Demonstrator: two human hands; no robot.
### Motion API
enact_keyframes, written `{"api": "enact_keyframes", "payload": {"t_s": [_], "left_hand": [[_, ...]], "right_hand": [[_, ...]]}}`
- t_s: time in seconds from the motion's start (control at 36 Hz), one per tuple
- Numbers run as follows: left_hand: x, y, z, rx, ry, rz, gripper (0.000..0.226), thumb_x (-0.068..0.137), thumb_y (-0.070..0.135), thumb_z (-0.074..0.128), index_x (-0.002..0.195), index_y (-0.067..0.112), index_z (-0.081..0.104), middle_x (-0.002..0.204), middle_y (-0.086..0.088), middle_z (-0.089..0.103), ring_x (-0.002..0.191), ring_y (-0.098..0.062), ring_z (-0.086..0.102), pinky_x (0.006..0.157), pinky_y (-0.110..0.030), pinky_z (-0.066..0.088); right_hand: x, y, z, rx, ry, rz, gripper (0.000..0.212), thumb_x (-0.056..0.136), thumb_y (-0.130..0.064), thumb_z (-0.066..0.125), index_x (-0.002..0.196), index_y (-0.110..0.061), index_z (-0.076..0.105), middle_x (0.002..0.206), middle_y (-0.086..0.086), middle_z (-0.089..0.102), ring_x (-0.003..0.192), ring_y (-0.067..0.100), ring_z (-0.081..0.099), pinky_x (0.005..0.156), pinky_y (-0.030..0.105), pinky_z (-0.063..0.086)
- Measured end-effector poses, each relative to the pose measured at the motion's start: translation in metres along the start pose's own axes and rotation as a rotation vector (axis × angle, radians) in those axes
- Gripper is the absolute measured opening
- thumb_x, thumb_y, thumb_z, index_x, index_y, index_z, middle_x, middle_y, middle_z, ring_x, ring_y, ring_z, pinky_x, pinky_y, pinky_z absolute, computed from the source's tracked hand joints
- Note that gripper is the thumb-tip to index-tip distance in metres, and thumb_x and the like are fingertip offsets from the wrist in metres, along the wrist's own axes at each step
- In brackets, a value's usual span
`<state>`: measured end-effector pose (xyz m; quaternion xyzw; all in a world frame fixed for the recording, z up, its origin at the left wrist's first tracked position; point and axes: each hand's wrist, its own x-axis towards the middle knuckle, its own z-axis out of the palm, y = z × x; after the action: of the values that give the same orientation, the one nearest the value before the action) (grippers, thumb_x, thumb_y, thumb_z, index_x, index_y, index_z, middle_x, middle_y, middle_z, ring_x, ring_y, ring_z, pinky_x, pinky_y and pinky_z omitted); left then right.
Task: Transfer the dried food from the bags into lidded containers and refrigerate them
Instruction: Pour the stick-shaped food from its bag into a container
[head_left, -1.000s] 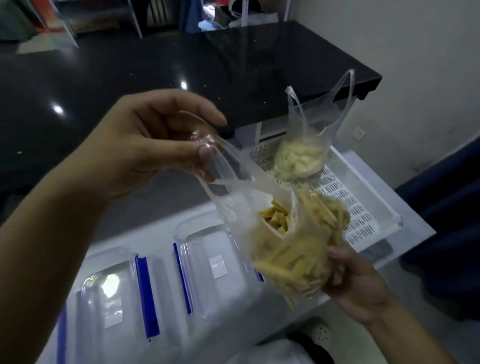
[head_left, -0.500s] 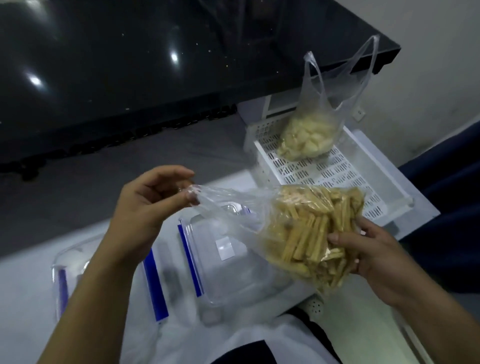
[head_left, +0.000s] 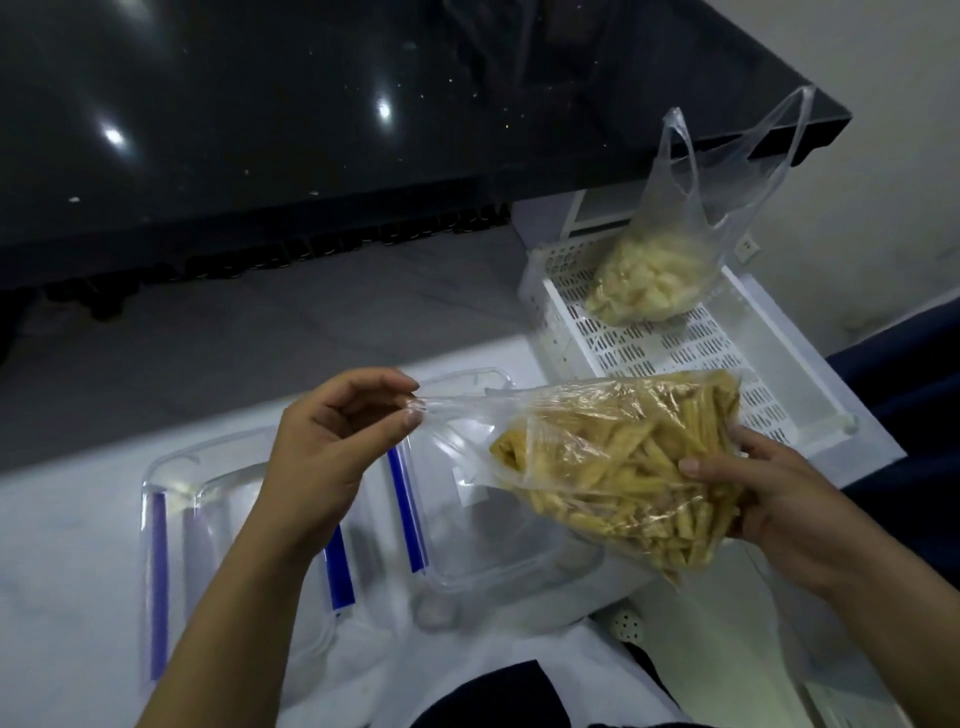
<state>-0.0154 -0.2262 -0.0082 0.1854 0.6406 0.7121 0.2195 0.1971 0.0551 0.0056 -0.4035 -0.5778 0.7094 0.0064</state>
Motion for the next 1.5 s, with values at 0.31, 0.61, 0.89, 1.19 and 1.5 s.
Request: {"api": "enact_keyframes", "payload": {"t_s": [0.31,0.61,0.89,1.19,1.5], "left_hand": [[-0.006,-0.009,0.002,-0.043,0.130,-0.045,0.019,0.074,0.021,0.077,0.089,0.031,0.076,0.092,-0.002,0.077,0.091,-0.017,0.074,0.077,-0.017,0.056],[-0.008,-0.016,0.006,-0.004,0.105,-0.067,0.021,0.079,0.009,0.077,0.091,0.025,0.074,0.092,-0.003,0.077,0.091,-0.020,0.074,0.079,-0.018,0.056],[-0.011,-0.017,0.013,-0.028,0.112,-0.085,0.023,0.076,0.009,0.077,0.085,0.030,0.074,0.088,-0.002,0.076,0.088,-0.019,0.074,0.077,-0.018,0.056],[-0.007,-0.007,0.018,-0.030,0.065,-0.054,0.019,0.071,0.015,0.078,0.087,0.025,0.073,0.088,-0.003,0.076,0.090,-0.020,0.075,0.078,-0.019,0.056],[-0.013,-0.009,0.017,-0.104,0.021,-0.051,0.022,0.067,0.018,0.087,0.078,0.024,0.069,0.085,-0.003,0.076,0.089,-0.020,0.074,0.080,-0.021,0.058]], "right_hand": [[0.001,-0.007,0.005,-0.047,0.071,-0.044,0.055,0.057,-0.019,0.080,0.111,-0.026,0.073,0.112,0.010,0.075,0.102,0.036,0.071,0.093,0.064,0.050],[0.002,-0.007,0.002,-0.073,0.054,-0.027,0.053,0.058,-0.017,0.081,0.110,-0.024,0.074,0.108,0.010,0.076,0.096,0.033,0.073,0.084,0.056,0.055],[0.001,0.004,0.001,-0.039,0.059,0.022,0.054,0.061,-0.014,0.079,0.114,-0.024,0.072,0.111,0.011,0.075,0.099,0.033,0.072,0.089,0.058,0.054],[-0.001,-0.009,-0.004,-0.069,0.039,-0.048,0.058,0.058,-0.017,0.080,0.115,-0.023,0.072,0.109,0.010,0.076,0.096,0.032,0.074,0.079,0.050,0.056],[-0.005,-0.005,-0.010,-0.029,-0.054,-0.009,0.056,0.062,-0.013,0.085,0.115,-0.026,0.073,0.115,0.009,0.074,0.101,0.031,0.072,0.080,0.051,0.059]]}}
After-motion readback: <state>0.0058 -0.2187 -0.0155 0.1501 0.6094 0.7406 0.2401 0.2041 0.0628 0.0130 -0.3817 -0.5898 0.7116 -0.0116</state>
